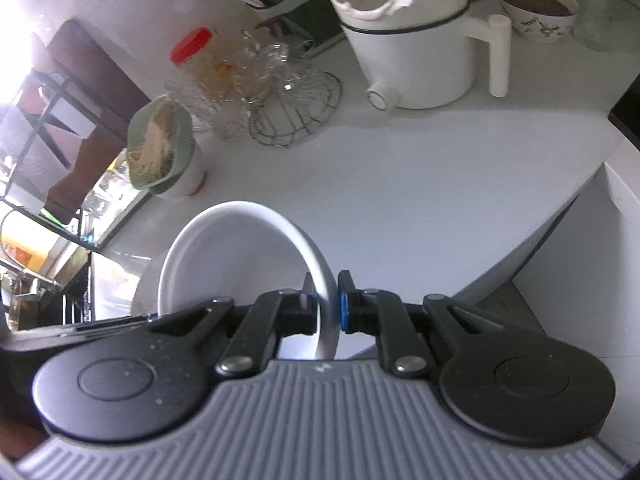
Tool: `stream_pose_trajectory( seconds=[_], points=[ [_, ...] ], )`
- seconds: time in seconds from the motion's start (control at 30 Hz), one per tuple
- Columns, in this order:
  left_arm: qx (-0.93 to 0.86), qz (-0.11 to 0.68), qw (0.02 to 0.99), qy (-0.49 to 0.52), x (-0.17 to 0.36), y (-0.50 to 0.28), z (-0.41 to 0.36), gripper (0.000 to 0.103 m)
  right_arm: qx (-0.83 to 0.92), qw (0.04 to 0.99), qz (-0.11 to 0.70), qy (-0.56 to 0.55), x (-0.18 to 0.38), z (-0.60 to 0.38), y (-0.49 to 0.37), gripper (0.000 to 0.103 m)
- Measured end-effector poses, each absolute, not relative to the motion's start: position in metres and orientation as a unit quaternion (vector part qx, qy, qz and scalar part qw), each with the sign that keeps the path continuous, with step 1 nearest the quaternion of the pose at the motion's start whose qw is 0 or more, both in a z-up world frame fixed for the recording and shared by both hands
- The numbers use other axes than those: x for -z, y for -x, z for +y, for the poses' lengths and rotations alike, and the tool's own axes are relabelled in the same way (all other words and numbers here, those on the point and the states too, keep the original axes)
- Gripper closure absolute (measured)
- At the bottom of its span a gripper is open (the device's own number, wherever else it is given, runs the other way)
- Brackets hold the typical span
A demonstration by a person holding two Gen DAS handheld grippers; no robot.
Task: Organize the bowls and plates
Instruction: 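Carry the white bowl with both grippers over the leaf plate stack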
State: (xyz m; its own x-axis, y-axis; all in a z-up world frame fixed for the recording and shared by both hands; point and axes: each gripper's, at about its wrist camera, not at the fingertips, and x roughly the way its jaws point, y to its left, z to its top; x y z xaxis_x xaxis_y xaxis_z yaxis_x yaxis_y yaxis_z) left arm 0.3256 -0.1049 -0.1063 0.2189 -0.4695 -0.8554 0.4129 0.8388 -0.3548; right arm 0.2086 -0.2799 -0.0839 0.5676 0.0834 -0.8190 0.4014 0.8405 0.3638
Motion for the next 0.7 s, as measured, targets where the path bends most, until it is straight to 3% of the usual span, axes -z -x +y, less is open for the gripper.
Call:
stream_pose_trajectory(
  seconds=[0.47,0.7],
  points=[
    [0.233,0.5,0.831,0.071,0.07,-0.348,-0.018,0.086,0.011,0.869,0.444,-0.219,0.054,-0.221,-0.264,0.09],
    [0.189,0.501,0.838,0.106,0.084,-0.354,0.03,0.086,-0.029,0.869,0.457,-0.186,0.063,-0.181,-0.292,0.09]
  ],
)
